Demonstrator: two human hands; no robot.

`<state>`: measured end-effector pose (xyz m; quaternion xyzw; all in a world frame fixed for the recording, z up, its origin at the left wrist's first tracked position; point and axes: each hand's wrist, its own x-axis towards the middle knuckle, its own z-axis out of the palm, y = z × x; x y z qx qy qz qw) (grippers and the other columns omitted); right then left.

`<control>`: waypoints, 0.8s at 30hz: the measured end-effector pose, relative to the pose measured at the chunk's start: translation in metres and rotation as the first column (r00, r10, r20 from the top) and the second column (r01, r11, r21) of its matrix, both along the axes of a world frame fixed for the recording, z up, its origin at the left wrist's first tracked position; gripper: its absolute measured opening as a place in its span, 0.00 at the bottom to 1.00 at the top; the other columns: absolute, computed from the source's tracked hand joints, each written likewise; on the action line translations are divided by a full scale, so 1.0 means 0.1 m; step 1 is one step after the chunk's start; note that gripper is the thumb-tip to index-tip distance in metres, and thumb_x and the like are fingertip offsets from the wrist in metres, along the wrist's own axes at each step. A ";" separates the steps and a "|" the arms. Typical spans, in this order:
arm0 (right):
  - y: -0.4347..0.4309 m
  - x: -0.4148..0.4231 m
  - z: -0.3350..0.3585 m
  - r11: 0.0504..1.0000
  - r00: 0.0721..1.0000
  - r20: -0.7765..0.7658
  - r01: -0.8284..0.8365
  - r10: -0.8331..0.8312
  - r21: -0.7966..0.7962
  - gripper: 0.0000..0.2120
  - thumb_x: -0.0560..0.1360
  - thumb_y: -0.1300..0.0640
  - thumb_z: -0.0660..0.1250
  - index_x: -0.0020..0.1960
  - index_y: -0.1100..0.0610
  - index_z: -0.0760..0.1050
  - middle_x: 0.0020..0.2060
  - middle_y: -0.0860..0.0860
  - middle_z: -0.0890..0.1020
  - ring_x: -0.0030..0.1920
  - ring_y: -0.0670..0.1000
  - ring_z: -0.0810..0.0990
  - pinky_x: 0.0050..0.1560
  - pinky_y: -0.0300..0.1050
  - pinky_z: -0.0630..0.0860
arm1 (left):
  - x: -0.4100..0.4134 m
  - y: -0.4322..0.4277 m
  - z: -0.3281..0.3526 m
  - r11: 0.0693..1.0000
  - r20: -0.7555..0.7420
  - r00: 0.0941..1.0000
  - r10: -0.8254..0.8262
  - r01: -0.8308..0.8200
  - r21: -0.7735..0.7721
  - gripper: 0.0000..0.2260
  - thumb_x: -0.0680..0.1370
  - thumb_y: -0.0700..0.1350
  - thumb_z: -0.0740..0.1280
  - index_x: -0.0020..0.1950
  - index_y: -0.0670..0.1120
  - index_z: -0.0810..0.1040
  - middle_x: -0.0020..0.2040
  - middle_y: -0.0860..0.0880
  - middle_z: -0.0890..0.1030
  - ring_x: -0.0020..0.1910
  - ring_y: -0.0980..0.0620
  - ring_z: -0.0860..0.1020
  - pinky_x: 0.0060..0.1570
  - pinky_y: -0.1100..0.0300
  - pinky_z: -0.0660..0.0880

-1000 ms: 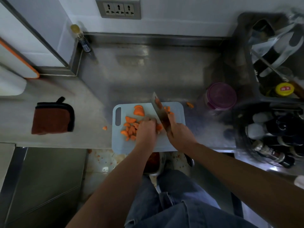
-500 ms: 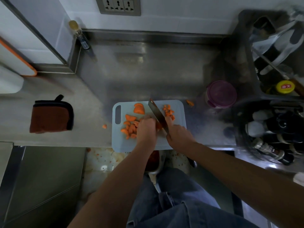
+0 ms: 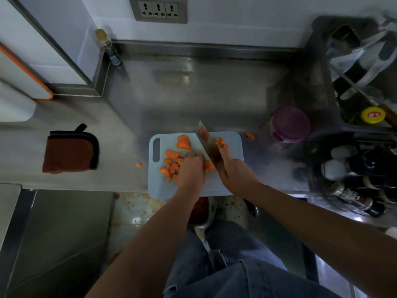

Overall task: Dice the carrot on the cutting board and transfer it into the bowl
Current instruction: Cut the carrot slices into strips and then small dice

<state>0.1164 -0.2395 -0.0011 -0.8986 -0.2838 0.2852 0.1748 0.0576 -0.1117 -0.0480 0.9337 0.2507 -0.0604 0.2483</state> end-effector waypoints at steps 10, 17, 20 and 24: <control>-0.01 -0.10 -0.05 0.994 0.996 -0.064 -0.062 0.056 -0.094 0.23 0.78 0.61 0.59 0.69 0.54 0.54 0.45 0.56 0.78 0.43 0.57 0.80 0.46 0.59 0.79 | -0.02 -0.04 0.01 0.996 0.014 0.998 0.061 -0.060 -0.062 0.04 0.77 0.40 0.67 0.47 0.45 0.81 0.46 0.49 0.80 0.45 0.52 0.77 0.48 0.60 0.74; 0.05 -0.10 -0.08 0.998 0.999 -0.039 -0.025 0.023 -0.053 0.21 0.79 0.60 0.57 0.69 0.55 0.54 0.45 0.57 0.79 0.43 0.59 0.80 0.46 0.57 0.78 | 0.00 -0.01 0.04 0.999 -0.024 0.999 0.030 -0.031 -0.029 0.04 0.76 0.38 0.66 0.47 0.44 0.81 0.44 0.47 0.82 0.45 0.49 0.79 0.44 0.59 0.72; 0.09 -0.02 -0.04 1.000 0.999 -0.025 0.024 -0.024 0.000 0.24 0.79 0.59 0.57 0.72 0.55 0.52 0.46 0.58 0.79 0.42 0.61 0.79 0.44 0.58 0.77 | -0.01 0.00 0.03 1.000 -0.017 1.000 0.014 -0.014 -0.027 0.04 0.77 0.41 0.67 0.49 0.45 0.81 0.48 0.47 0.81 0.49 0.49 0.78 0.50 0.57 0.74; 0.07 -0.01 0.04 1.000 1.000 -0.015 0.022 -0.021 0.017 0.26 0.79 0.60 0.57 0.74 0.55 0.51 0.42 0.56 0.76 0.40 0.61 0.78 0.42 0.57 0.77 | -0.03 0.00 0.01 1.000 -0.014 1.000 0.024 -0.024 0.008 0.05 0.77 0.43 0.68 0.51 0.46 0.81 0.50 0.48 0.80 0.51 0.49 0.77 0.54 0.56 0.74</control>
